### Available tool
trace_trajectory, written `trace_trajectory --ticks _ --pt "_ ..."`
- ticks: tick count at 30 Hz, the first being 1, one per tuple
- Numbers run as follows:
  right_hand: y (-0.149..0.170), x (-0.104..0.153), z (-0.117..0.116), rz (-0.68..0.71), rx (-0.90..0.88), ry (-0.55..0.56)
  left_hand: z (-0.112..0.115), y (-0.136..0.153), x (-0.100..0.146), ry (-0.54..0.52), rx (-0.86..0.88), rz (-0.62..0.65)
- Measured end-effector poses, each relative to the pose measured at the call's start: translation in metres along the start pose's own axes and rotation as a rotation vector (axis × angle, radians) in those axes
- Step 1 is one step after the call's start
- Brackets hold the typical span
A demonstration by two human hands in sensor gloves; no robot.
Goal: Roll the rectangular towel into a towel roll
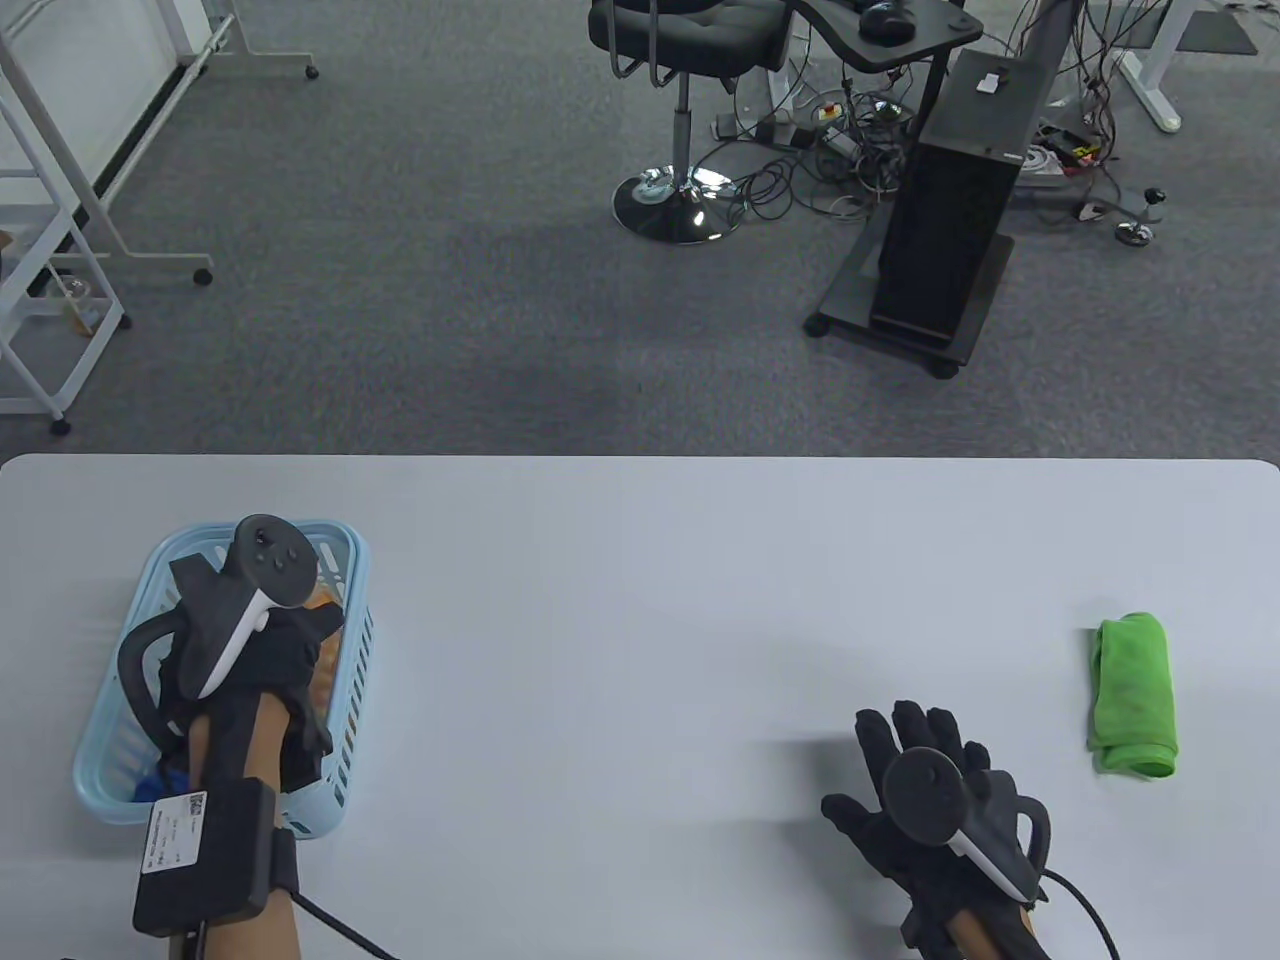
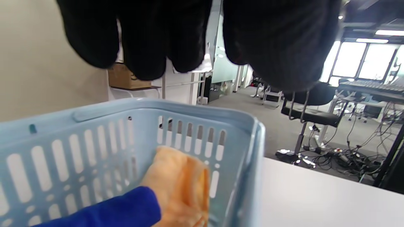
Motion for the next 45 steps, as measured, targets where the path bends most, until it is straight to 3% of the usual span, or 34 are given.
trace_trajectory --ticks 8,20,28,37,41,45 --pt "0.001 -0.002 -0.004 -0.010 0.031 -0.030 0.034 0.019 -0.026 0.131 -0.043 -0.044" --pt "0.006 -0.004 -0.009 -0.038 0.055 -0.082 0.071 0.025 -0.060 0.222 -0.119 -0.070" --pt "0.009 -0.004 -0.009 -0.058 0.060 -0.097 0.098 0.034 -0.076 0.286 -0.132 -0.087" --pt "0.015 -0.006 -0.008 -0.075 0.057 -0.098 0.136 0.049 -0.083 0.447 -0.295 -0.165" --pt "0.017 -0.006 -0.009 -0.079 0.053 -0.103 0.132 0.046 -0.082 0.418 -0.288 -0.143" --pt "0.017 -0.006 -0.010 -0.078 0.051 -0.106 0.103 0.034 -0.076 0.342 -0.258 -0.125"
Point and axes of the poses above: the tracker on the back of each hand, its own y axis roughly to the little-finger side, its own x axis roughly from the fingertips to the wrist, z = x × y, the point moved 5 cm from there along -x, roughly from the wrist to the fingertips
